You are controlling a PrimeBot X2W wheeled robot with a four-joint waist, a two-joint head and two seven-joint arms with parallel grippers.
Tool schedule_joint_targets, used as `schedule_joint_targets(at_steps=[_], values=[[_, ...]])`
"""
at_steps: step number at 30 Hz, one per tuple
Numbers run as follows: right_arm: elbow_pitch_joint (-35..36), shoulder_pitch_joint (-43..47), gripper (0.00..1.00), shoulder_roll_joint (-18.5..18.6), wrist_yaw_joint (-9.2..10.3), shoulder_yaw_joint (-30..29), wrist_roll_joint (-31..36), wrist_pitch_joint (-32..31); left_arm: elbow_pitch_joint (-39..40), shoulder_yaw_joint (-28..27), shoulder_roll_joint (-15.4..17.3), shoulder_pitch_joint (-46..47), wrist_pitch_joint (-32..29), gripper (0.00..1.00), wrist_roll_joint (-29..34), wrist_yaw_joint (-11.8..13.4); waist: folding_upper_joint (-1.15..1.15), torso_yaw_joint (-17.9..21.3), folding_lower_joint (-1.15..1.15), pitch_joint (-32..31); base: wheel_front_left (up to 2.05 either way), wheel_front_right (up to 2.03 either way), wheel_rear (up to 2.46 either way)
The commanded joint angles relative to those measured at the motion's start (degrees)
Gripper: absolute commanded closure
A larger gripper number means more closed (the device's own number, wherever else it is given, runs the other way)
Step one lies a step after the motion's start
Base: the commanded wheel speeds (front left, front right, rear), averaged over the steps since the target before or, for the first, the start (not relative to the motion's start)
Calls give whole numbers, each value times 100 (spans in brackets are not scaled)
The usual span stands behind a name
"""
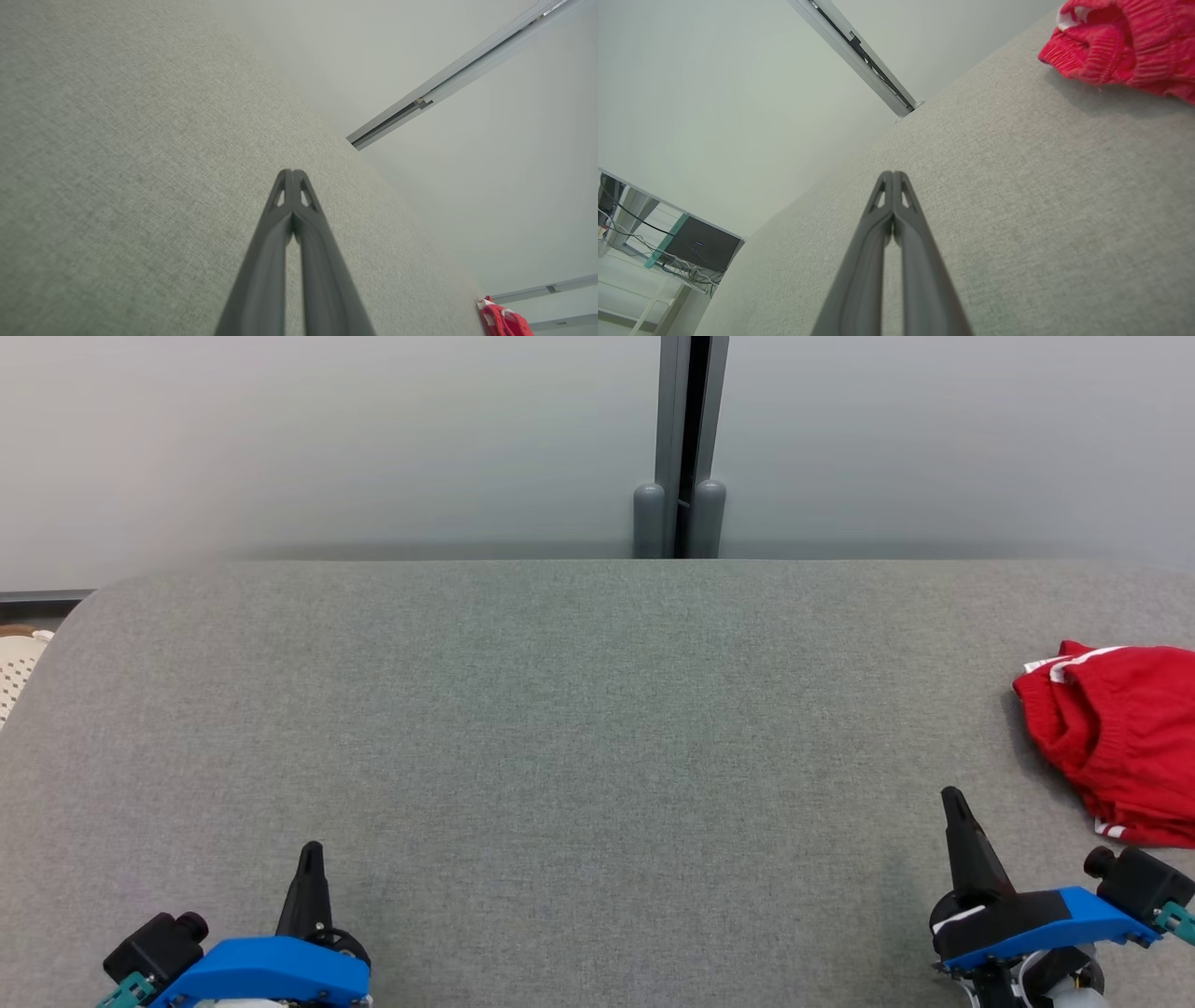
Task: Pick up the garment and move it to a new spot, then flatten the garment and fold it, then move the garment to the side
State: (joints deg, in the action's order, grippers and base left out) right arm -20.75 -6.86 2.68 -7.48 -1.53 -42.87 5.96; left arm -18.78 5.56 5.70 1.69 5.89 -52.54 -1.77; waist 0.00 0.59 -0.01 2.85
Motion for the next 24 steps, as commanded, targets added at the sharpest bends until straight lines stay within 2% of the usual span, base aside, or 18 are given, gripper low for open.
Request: schedule_joint_targets(at_steps=[1,24], values=[[123,-21,100,16,-1,-34,-216,-55,96,-93,15,175,-45,100,-164,-40,0,-1,1,-4,0,0,0],[323,14,100,21,-2,-199,-1842,-473,235,-481,-92,288,-463,100,-1473,-232,0,-16,1,-73,0,0,0]])
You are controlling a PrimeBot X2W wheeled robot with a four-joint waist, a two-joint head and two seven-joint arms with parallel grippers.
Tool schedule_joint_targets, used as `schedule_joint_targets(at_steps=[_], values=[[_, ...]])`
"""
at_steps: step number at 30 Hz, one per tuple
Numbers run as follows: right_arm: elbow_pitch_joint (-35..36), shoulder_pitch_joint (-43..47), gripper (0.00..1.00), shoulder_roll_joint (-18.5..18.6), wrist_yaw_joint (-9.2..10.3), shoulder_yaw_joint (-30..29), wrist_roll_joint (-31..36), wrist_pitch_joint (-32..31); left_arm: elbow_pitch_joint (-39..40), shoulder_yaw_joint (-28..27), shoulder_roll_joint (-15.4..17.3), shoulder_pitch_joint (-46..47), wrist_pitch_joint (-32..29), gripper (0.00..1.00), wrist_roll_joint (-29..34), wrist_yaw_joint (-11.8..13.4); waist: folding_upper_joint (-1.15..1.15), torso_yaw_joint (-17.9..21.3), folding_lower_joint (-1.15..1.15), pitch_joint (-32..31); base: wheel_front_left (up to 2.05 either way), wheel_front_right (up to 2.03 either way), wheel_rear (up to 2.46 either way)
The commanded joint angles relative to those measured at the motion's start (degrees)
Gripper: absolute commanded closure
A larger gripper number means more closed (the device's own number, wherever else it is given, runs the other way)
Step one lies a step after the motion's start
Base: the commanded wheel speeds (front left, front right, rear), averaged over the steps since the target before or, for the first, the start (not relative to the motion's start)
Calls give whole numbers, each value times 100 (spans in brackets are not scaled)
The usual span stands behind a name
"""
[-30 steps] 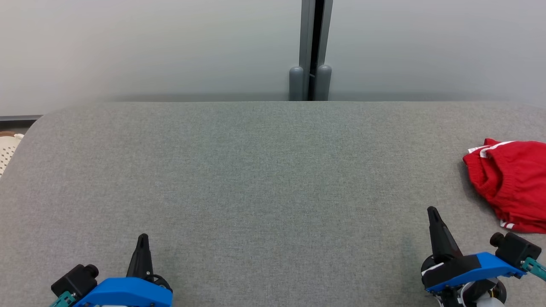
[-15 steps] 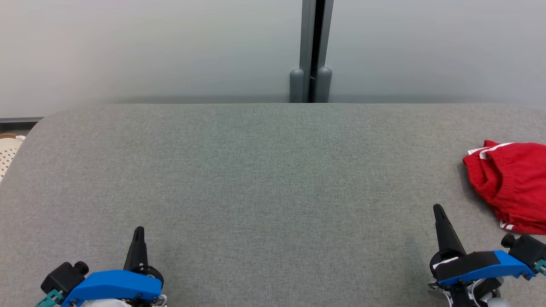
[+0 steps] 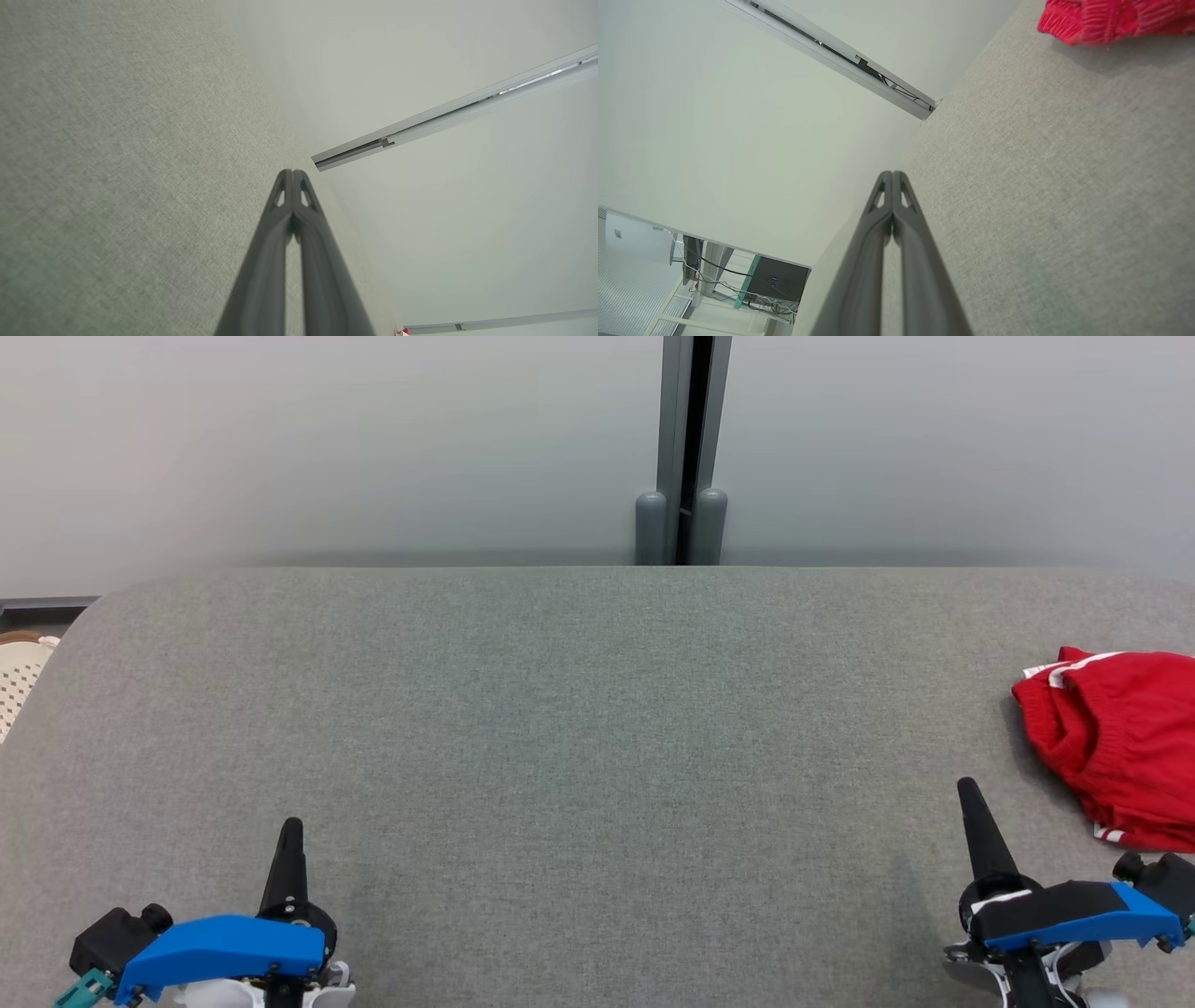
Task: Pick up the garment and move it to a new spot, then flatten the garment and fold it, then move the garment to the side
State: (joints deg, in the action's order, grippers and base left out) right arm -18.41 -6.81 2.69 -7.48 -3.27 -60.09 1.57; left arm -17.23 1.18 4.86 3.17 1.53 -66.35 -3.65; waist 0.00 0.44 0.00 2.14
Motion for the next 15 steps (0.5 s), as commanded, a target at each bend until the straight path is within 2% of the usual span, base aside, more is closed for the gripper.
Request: schedule_joint_targets(at_steps=[1,15], values=[[96,10,100,20,-2,-31,-186,-51,86,-57,-13,139,-46,100,-145,-54,0,-1,0,-5,0,0,0],[197,31,100,24,-2,-115,-1004,-260,153,-257,-61,201,-255,100,-805,-147,0,-10,0,-47,0,0,0]])
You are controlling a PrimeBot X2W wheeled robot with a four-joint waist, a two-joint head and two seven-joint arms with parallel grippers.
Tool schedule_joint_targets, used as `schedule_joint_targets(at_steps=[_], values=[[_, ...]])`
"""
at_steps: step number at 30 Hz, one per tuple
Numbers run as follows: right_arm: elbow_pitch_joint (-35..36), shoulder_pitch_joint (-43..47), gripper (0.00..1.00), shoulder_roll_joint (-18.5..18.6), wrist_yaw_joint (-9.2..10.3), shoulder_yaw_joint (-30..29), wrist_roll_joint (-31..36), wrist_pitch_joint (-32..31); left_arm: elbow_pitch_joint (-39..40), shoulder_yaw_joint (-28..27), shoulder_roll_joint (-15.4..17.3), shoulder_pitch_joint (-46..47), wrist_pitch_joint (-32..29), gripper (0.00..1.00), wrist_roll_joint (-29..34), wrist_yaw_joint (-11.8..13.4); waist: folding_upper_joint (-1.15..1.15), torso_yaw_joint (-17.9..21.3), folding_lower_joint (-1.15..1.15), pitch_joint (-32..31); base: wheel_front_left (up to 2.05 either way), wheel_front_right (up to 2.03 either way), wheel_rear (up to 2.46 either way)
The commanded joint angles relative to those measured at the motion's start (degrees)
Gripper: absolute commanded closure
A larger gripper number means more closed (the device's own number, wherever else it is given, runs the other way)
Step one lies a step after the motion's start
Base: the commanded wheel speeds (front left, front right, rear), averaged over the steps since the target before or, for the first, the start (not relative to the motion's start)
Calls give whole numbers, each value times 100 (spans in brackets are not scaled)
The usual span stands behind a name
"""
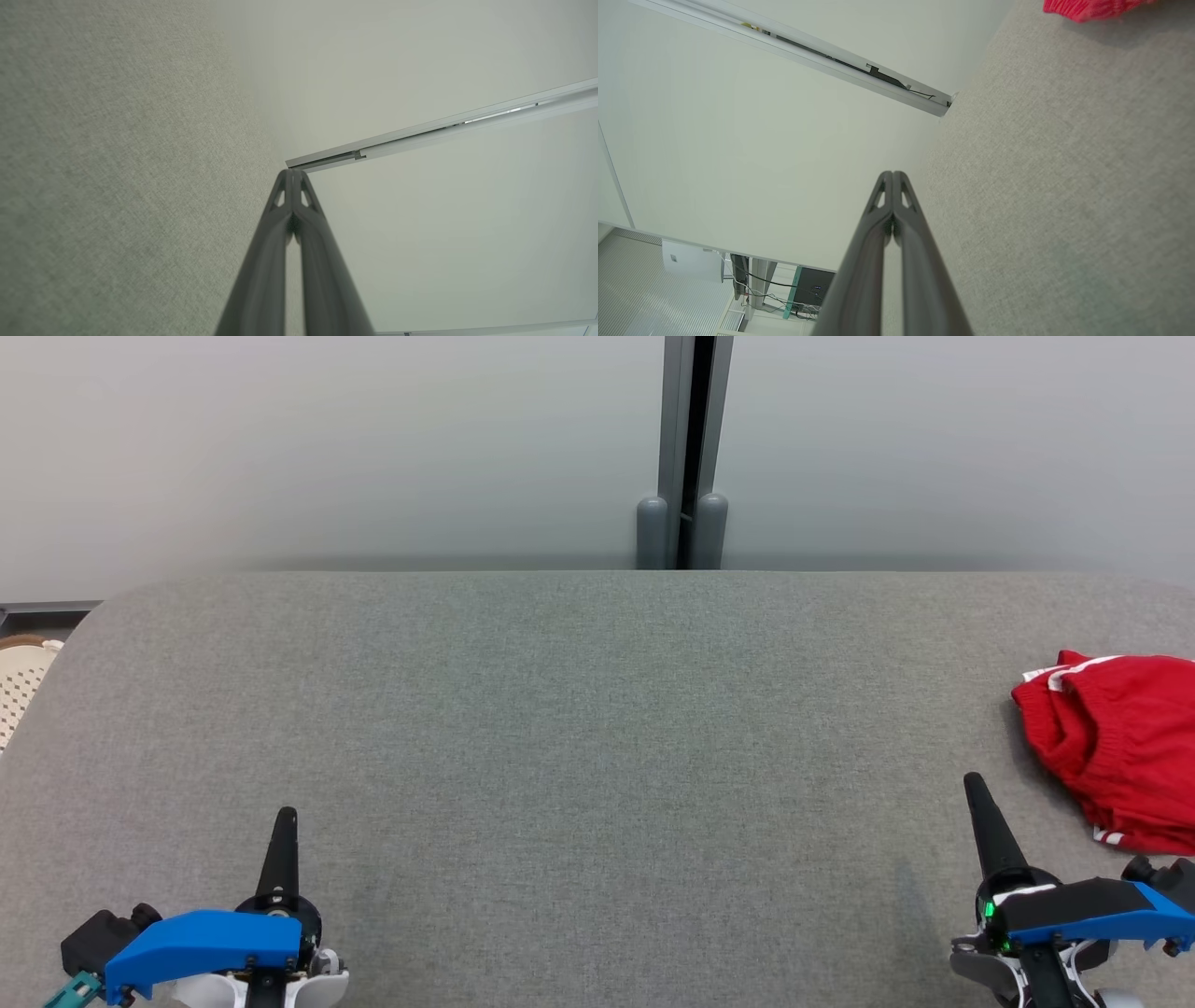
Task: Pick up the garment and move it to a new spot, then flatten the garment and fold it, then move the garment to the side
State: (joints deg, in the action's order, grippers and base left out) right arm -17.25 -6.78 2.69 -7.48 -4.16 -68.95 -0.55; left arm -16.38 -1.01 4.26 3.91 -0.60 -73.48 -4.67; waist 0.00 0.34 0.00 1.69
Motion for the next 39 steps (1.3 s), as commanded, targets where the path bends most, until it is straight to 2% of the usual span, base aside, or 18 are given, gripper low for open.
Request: schedule_joint_targets(at_steps=[1,39], values=[[89,30,100,23,-2,-32,-171,-57,73,-54,-4,132,-53,100,-138,-46,0,-1,0,-5,0,0,0],[306,79,100,31,-2,-220,-2043,-539,222,-511,-127,243,-539,100,-1636,-267,0,-28,0,-125,0,0,0]])
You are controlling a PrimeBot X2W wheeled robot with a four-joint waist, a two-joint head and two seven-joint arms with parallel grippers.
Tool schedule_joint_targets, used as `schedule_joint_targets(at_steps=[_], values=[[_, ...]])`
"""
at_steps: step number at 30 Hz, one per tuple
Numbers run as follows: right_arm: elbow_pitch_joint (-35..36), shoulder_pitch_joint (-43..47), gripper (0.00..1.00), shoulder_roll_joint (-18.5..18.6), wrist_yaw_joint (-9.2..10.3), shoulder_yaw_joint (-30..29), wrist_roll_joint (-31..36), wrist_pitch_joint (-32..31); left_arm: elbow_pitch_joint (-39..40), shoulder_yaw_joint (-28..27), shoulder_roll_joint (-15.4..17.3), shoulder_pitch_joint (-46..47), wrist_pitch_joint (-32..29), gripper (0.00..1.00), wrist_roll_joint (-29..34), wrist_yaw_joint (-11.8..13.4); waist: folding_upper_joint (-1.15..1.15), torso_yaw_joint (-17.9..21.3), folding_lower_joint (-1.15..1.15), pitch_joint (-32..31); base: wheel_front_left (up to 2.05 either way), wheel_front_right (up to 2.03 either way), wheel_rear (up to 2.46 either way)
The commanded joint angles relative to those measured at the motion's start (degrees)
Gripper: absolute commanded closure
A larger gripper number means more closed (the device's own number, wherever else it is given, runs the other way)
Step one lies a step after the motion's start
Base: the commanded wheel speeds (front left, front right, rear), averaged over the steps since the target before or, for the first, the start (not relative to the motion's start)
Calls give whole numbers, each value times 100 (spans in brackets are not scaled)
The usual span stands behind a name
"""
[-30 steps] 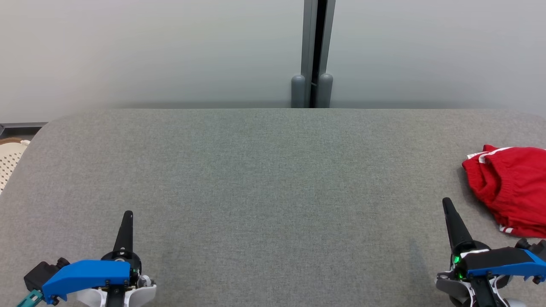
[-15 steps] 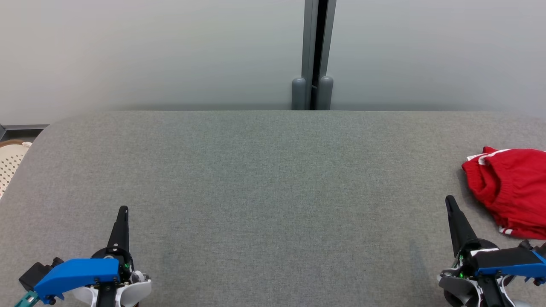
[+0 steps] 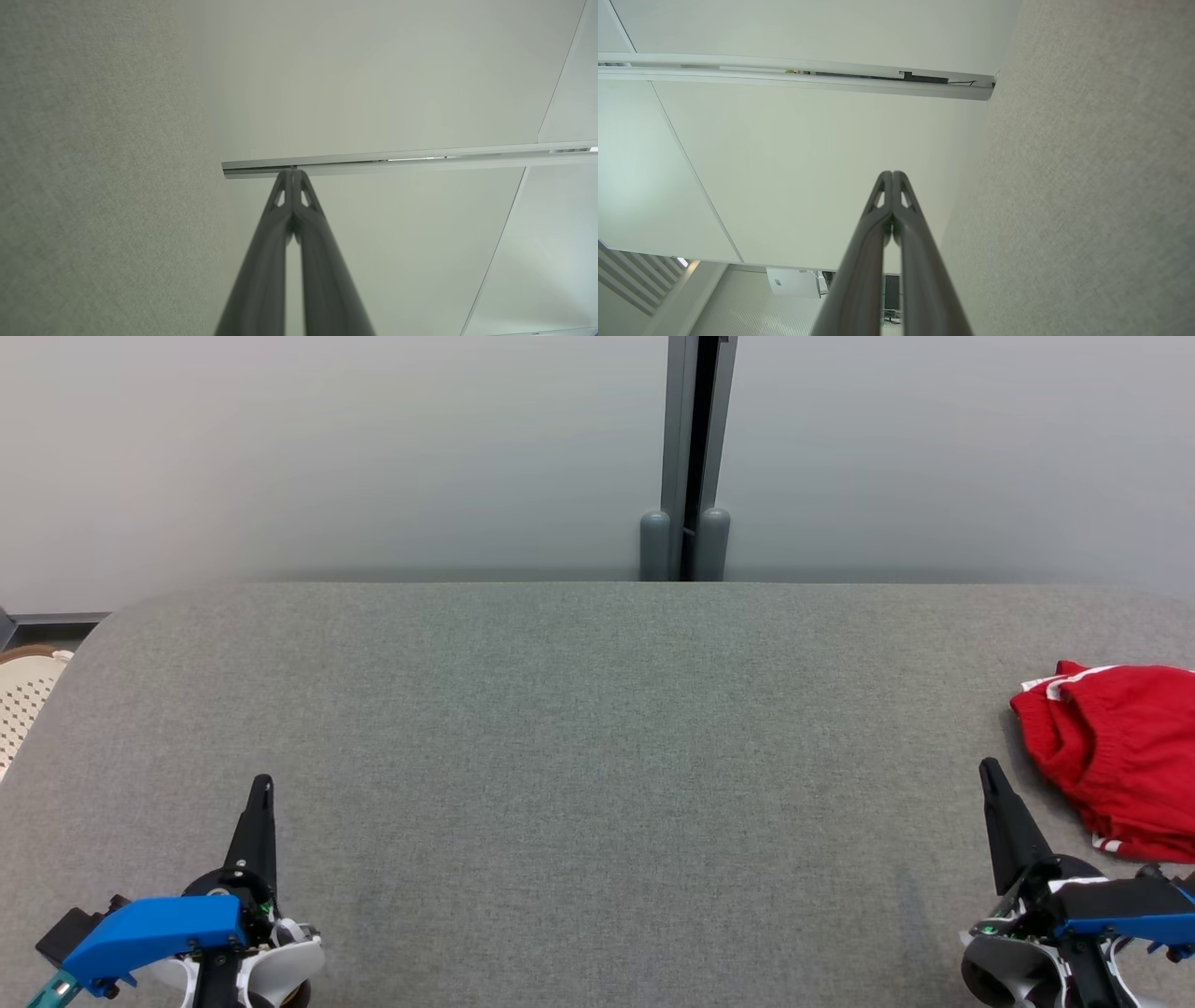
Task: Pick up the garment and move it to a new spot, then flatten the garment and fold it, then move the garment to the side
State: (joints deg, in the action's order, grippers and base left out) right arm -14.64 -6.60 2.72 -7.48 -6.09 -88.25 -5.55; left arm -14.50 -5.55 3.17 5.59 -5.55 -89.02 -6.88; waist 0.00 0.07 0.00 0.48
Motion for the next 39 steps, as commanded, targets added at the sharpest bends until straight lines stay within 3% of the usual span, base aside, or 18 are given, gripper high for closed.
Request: schedule_joint_targets(at_steps=[1,10,39], values=[[47,63,100,27,-2,-31,-149,-43,36,-62,-21,74,-47,100,-117,-53,0,-1,0,-6,0,0,0],[81,74,100,27,-2,-60,-448,-123,61,-130,-40,98,-129,100,-360,-93,0,-7,0,-30,0,0,0],[77,72,100,27,-2,-56,-424,-119,59,-122,-39,90,-123,100,-344,-79,0,-7,0,-30,0,0,0]])
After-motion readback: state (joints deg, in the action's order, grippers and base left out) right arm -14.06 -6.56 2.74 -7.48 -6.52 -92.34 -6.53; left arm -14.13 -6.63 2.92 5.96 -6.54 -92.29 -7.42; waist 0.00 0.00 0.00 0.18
